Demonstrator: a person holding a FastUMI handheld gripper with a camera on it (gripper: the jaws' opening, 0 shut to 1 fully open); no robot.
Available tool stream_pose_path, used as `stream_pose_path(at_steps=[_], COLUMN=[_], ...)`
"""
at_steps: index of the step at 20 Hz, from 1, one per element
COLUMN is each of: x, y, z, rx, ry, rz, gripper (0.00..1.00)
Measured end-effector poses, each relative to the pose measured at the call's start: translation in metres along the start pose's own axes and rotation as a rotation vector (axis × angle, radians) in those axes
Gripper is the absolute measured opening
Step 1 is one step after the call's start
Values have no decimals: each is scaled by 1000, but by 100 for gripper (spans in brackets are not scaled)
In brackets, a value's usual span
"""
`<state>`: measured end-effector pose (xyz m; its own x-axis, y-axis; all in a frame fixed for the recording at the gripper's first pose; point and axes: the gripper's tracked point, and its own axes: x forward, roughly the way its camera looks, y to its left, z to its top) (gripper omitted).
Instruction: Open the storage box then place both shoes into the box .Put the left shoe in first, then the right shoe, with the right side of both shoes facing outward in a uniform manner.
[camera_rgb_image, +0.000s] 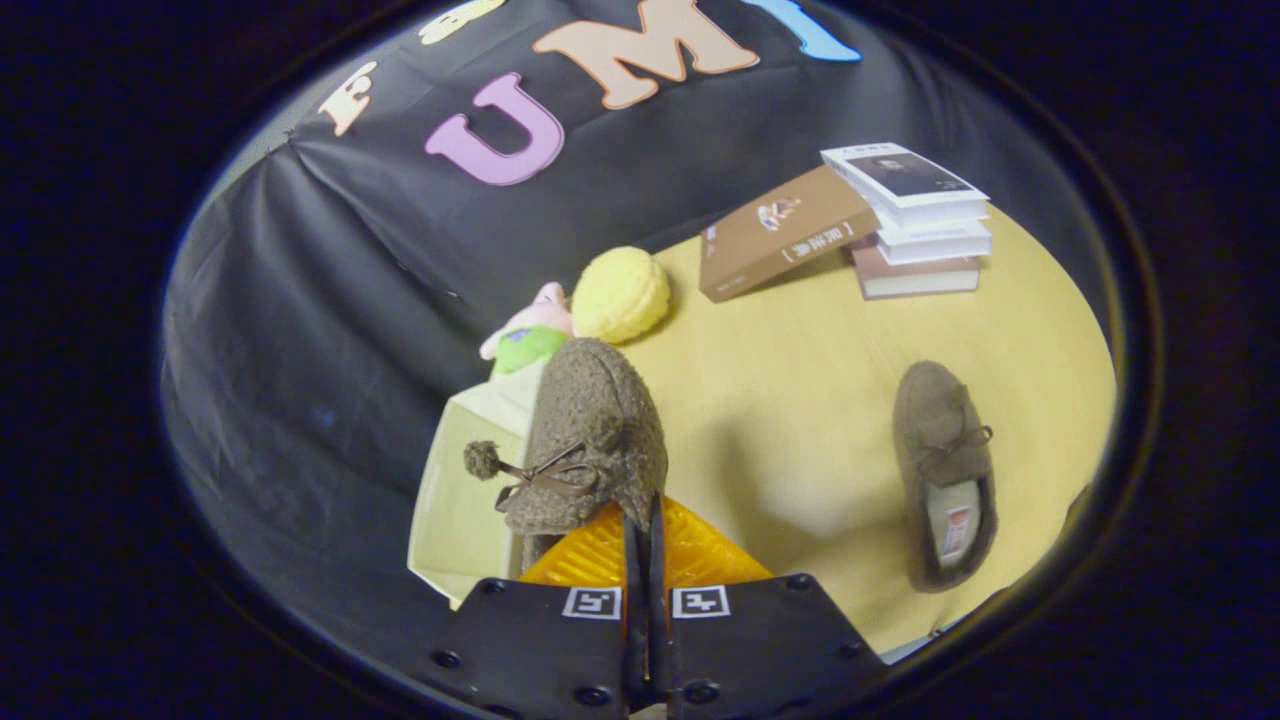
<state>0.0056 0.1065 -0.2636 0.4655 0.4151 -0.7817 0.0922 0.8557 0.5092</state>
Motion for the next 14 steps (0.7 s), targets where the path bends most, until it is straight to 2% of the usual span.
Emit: stream_pose_path(at_steps=[6,14], x=[2,54], y=[76,139], z=[18,-10], rx=[-8,12], ry=[-44,32], rz=[67,67], gripper=[5,5])
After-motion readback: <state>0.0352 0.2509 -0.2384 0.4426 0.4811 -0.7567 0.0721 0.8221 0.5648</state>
